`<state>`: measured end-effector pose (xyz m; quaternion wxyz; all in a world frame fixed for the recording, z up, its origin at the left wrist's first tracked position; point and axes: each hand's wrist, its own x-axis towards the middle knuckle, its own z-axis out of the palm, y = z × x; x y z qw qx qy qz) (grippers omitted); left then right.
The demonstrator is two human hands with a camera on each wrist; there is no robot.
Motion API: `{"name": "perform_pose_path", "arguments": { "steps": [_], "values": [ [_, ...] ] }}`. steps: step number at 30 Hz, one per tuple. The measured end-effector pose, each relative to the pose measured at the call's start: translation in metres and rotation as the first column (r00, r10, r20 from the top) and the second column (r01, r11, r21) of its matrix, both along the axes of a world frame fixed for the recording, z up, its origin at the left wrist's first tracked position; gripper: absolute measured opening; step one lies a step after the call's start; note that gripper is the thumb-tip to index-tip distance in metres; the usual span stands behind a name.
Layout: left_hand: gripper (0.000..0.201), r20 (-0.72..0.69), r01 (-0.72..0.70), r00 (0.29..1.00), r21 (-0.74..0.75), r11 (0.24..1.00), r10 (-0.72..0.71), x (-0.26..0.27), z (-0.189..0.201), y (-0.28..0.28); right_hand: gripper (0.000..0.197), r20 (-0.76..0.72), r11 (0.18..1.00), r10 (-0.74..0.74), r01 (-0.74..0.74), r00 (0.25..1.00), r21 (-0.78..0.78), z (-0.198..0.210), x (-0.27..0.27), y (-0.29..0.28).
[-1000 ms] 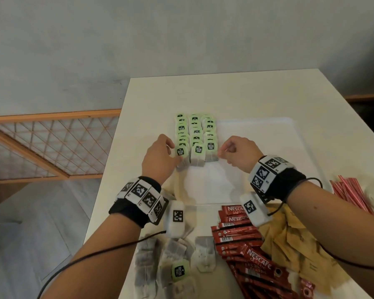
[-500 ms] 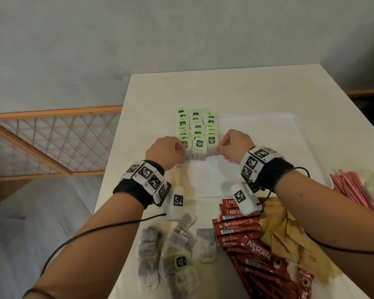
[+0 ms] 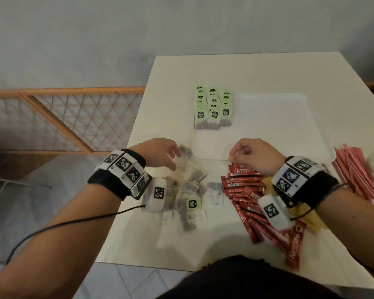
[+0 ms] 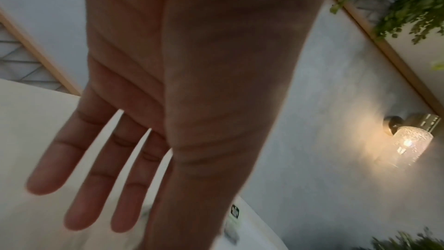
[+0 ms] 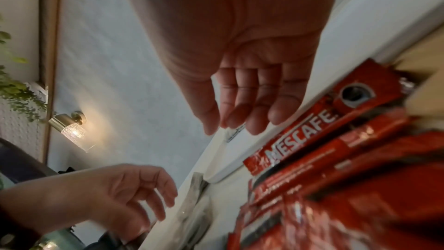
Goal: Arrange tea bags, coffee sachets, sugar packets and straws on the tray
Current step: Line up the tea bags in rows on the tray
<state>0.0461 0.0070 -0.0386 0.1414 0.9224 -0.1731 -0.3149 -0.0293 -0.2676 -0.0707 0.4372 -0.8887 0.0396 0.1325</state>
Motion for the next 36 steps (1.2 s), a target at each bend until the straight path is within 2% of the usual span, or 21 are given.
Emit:
{"name": "perform_pose_path", "arguments": {
  "steps": [3,6,8,10,12,16,20,22,23,25,27,30,33,34,36],
  "values": [
    [0.078,-0.105,0.068,0.993,0.121,0.990,-0.055,-0.026,-0.007,0.009,0.009,0.013,1.000,-0.004,0.003,1.000,0.015,-0.002,-0.014,-0.001],
    [0.094,-0.068,0.120,0.992,0.190,0.974,-0.109,-0.045,-0.020,0.013,0.009,0.032,1.000,0.004,-0.005,0.999,0.020,-0.004,-0.025,0.000],
    [0.091,-0.035,0.113,0.993,0.150,0.982,-0.109,-0.053,-0.025,0.014,0.009,0.046,1.000,0.011,-0.011,0.999,0.006,-0.004,-0.029,0.001],
    [0.078,-0.012,0.092,0.996,0.112,0.989,-0.091,-0.057,-0.024,0.012,0.009,0.058,1.000,0.007,-0.007,0.998,-0.005,-0.001,-0.034,0.001],
    [0.065,0.005,0.104,0.994,0.142,0.984,-0.105,-0.057,-0.020,0.008,0.009,0.067,1.000,-0.008,0.007,0.998,0.010,0.003,-0.037,0.001],
    [0.053,0.023,0.121,0.992,0.197,0.973,-0.128,-0.055,-0.009,0.005,0.009,0.106,0.999,-0.023,0.020,0.994,0.032,0.015,-0.042,0.000],
    [0.041,0.060,0.033,0.998,0.015,0.999,-0.034,-0.050,0.013,0.006,0.013,0.135,0.997,-0.030,0.020,0.990,0.075,0.024,-0.044,0.001],
    [0.036,0.067,-0.040,0.996,-0.190,0.981,0.054,-0.052,0.024,-0.001,0.022,0.141,0.997,-0.008,-0.003,0.990,0.080,0.031,-0.046,0.005],
    [0.034,0.002,-0.100,0.994,-0.332,0.938,0.107,-0.055,0.028,-0.007,0.030,0.135,0.997,0.027,-0.037,0.990,0.072,0.034,-0.047,0.007],
    [0.037,-0.179,-0.230,0.972,-0.556,0.799,0.155,-0.061,0.030,-0.024,0.046,0.092,0.989,0.125,-0.131,0.988,0.065,0.040,-0.049,0.014],
    [0.043,-0.286,-0.318,0.944,-0.663,0.678,0.163,-0.066,0.025,-0.042,0.046,0.079,0.978,0.194,-0.199,0.978,0.068,0.042,-0.050,0.020],
    [0.047,-0.389,-0.413,0.906,-0.717,0.562,0.170,-0.074,0.013,-0.068,0.016,0.193,0.975,0.202,-0.216,0.960,0.058,0.043,-0.048,0.020],
    [0.048,-0.490,-0.508,0.853,-0.699,0.504,0.181,-0.080,0.003,-0.083,0.011,0.202,0.991,0.117,-0.128,0.972,0.042,0.041,-0.044,0.010],
    [0.048,-0.493,-0.509,0.851,-0.686,0.521,0.182,-0.078,0.001,-0.085,0.013,0.178,0.993,0.111,-0.117,0.978,0.029,0.040,-0.043,0.005],
    [0.050,-0.411,-0.419,0.896,-0.654,0.629,0.169,-0.075,-0.001,-0.085,0.013,0.126,0.990,0.143,-0.140,0.982,-0.028,0.040,-0.043,-0.002]
  ]
}}
